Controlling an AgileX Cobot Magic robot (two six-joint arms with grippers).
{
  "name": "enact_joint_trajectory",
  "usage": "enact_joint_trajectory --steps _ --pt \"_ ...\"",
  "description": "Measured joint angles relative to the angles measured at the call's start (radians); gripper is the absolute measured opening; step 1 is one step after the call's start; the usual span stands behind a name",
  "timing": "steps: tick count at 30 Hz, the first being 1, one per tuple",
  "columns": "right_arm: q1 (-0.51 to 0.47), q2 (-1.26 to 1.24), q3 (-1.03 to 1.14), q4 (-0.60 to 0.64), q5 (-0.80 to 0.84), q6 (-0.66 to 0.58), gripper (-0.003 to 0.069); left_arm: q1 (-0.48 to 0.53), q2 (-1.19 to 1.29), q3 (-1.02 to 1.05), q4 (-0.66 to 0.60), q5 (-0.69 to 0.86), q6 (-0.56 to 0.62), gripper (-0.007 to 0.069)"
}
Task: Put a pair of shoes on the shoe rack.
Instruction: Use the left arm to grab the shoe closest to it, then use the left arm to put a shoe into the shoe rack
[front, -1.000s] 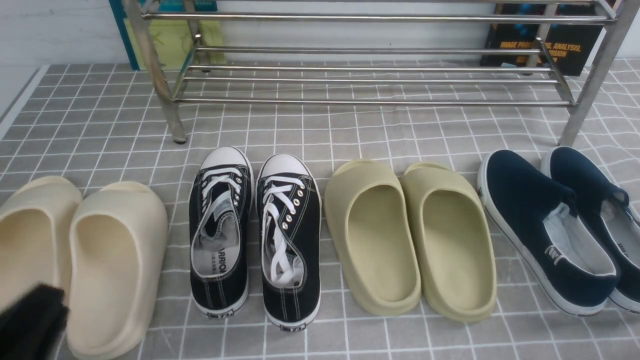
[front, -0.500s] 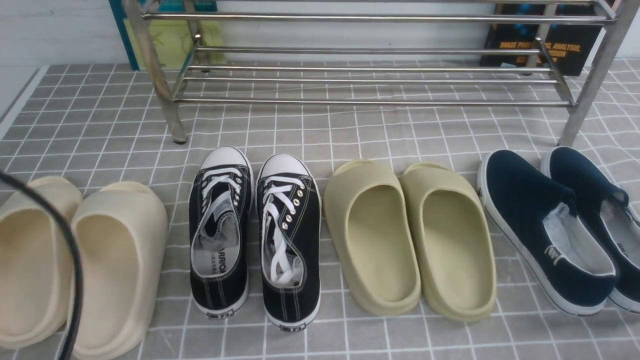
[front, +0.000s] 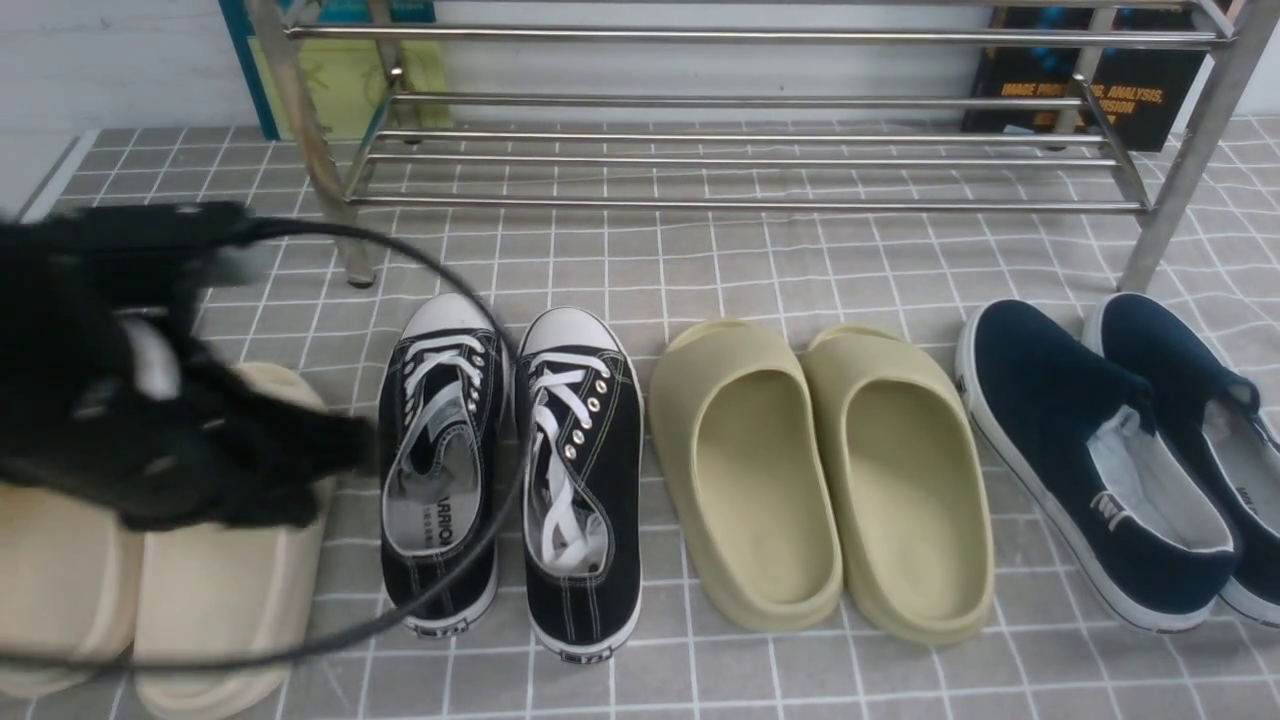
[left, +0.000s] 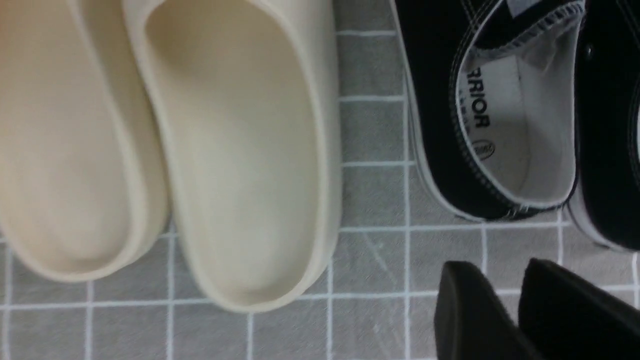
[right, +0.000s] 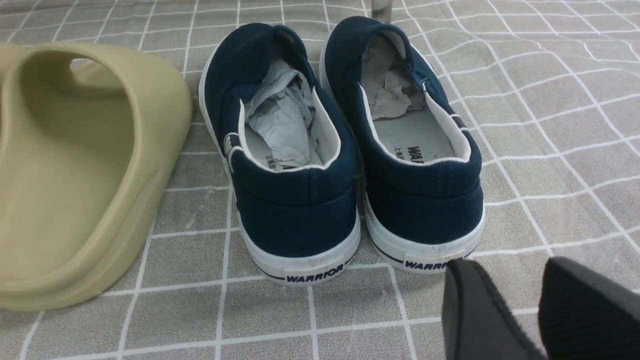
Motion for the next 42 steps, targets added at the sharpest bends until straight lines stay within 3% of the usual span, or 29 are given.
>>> enact_joint_trajectory --steps 1,4,9,12,19,27,35,42 --pt "0.0 0.0 0.0 0.0 0.0 0.0 0.0239 0.0 0.06 -0.003 0.002 -0.042 -0.038 0.0285" --pt "0.0 0.0 0.0 0.0 0.0 0.0 0.0239 0.0 0.163 -0.003 0.016 -0.094 -0.079 0.0369" --pt "0.0 0.0 0.0 0.0 0.0 0.0 0.0239 0.0 0.301 -0.003 0.026 -0.179 -0.147 0.0396" --pt "0.0 0.0 0.0 0.0 0.0 0.0 0.0239 0.0 0.4 -0.005 0.031 -0.254 -0.181 0.0329" --pt "0.0 0.0 0.0 0.0 0.0 0.0 0.0239 0.0 0.455 -0.016 0.064 -0.246 -0.187 -0.0004" --pt "0.0 0.0 0.0 0.0 0.0 0.0 0.0239 0.02 0.314 -0.222 0.034 0.034 0.045 -0.0013" --pt "0.0 0.0 0.0 0.0 0.0 0.0 0.0239 0.142 0.312 -0.472 -0.15 0.076 0.203 -0.0013" --pt "0.0 0.0 0.0 0.0 0.0 0.0 0.0239 0.206 0.44 -0.524 -0.185 0.044 0.219 -0.0013"
